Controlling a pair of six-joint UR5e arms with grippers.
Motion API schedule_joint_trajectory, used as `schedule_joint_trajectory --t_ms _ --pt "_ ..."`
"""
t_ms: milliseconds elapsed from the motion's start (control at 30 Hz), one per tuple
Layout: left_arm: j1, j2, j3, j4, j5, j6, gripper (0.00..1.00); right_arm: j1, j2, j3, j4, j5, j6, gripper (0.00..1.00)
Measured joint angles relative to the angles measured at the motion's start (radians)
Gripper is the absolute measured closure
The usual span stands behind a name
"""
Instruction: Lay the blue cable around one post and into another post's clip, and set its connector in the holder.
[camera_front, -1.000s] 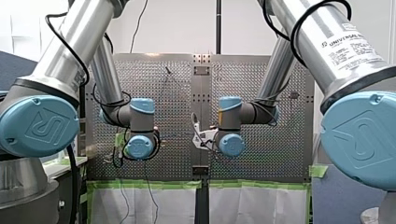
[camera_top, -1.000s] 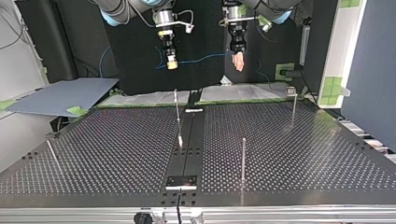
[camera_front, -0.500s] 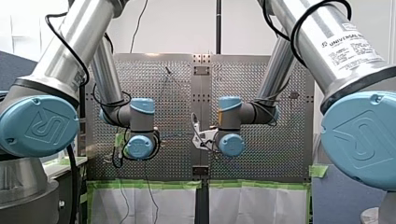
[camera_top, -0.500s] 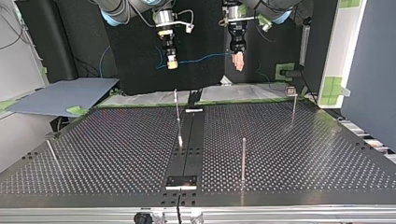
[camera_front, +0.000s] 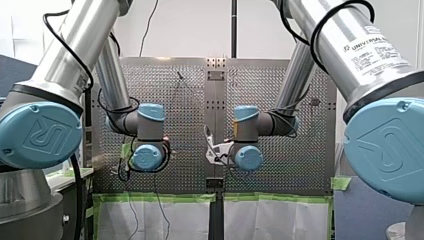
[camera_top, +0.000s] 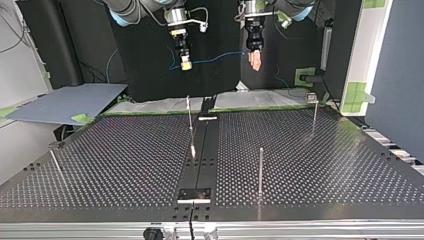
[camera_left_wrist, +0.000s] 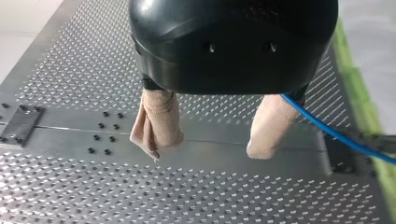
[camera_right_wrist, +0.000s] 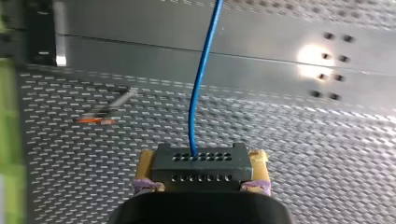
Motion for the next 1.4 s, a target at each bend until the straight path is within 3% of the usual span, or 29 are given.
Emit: schedule_joint_trajectory --t_ms 267,733,900,1133,1400 --pt "-0.009 0.005 -0.025 -0.057 -0.002 -0.055 0.00 0.001 0.067 0.004 0.076 -0.003 -0.003 1.00" --pt "-0.004 0.011 -0.031 -0.064 0.000 -0.055 0.00 0.000 0.075 0.005 0.187 -0.004 -0.001 1.00" --pt "0.011 0.037 -0.042 -0.074 0.001 -0.037 0.00 0.000 0.049 -0.011 0.196 -0.009 0.024 1.00" --pt "0.018 0.096 -0.025 -0.125 0.000 -0.047 0.00 0.005 -0.009 -0.050 0.232 -0.030 0.081 1.00" --pt "0.027 0.160 0.010 -0.189 -0.002 -0.104 0.00 -0.001 -0.069 -0.086 0.290 -0.031 0.099 1.00"
